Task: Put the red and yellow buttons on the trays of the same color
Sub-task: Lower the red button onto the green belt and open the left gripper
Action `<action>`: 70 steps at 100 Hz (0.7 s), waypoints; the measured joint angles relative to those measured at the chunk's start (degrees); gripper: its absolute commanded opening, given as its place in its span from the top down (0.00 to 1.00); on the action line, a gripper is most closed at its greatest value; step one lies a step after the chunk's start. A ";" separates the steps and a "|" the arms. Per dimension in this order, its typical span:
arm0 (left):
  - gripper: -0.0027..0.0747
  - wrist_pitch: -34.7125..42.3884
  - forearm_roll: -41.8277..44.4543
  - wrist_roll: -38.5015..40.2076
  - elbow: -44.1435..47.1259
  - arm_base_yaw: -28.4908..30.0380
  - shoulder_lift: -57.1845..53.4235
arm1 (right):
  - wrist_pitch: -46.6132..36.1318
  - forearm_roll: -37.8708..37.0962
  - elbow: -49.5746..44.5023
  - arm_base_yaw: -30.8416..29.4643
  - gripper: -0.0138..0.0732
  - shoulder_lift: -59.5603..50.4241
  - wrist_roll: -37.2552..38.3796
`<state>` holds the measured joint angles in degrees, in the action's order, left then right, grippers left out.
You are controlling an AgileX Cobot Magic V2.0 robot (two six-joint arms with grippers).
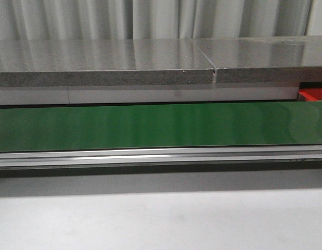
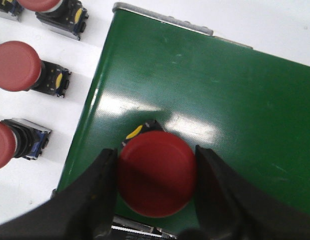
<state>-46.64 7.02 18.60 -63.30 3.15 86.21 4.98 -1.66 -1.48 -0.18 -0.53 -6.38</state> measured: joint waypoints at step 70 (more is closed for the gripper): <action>0.19 -2.25 -0.12 -1.52 -7.94 0.21 -0.94 | 0.00 0.00 0.00 0.00 0.92 0.00 0.00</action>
<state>-48.89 6.90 17.08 -71.24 3.35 85.27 4.98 -1.66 -1.48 -0.18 -0.53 -6.38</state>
